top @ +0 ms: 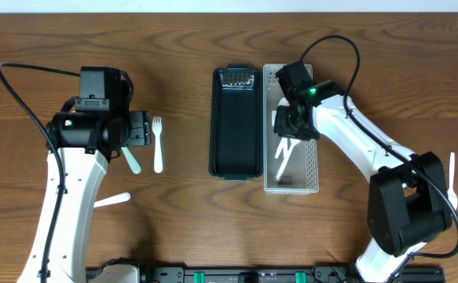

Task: Pack container
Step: 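Drop the spoon into the white tray with the right gripper, then reach the right gripper to the far-right spoon and grasp it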

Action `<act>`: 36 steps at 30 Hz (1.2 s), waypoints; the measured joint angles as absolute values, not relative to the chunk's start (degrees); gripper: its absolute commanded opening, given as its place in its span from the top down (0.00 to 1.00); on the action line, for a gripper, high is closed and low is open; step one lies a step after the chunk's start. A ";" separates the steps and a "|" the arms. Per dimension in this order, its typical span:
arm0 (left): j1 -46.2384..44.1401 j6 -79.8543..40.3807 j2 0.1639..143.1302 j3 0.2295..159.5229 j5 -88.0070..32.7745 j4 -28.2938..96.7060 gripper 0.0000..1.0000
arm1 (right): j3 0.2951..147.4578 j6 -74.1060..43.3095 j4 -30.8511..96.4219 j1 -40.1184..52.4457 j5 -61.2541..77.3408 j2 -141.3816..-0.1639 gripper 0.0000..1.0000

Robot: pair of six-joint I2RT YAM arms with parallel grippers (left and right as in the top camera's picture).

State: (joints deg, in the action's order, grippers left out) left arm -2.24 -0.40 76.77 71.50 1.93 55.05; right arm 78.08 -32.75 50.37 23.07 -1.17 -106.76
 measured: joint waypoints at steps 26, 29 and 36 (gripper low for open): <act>-2.24 -0.40 76.77 71.50 1.93 54.85 0.26 | 87.39 -9.45 69.95 -29.41 -12.53 -88.82 0.03; -2.24 -0.40 76.77 71.50 1.93 54.81 0.26 | 78.81 -5.45 63.31 -33.15 -12.32 -88.90 0.02; -2.24 -0.40 76.77 71.50 1.93 54.85 0.26 | 65.36 0.73 49.43 -37.95 -9.87 -89.54 0.02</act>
State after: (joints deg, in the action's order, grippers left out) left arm -2.24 -0.40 76.77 71.50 1.93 54.85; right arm 65.36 0.73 49.43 -37.95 -9.87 -89.54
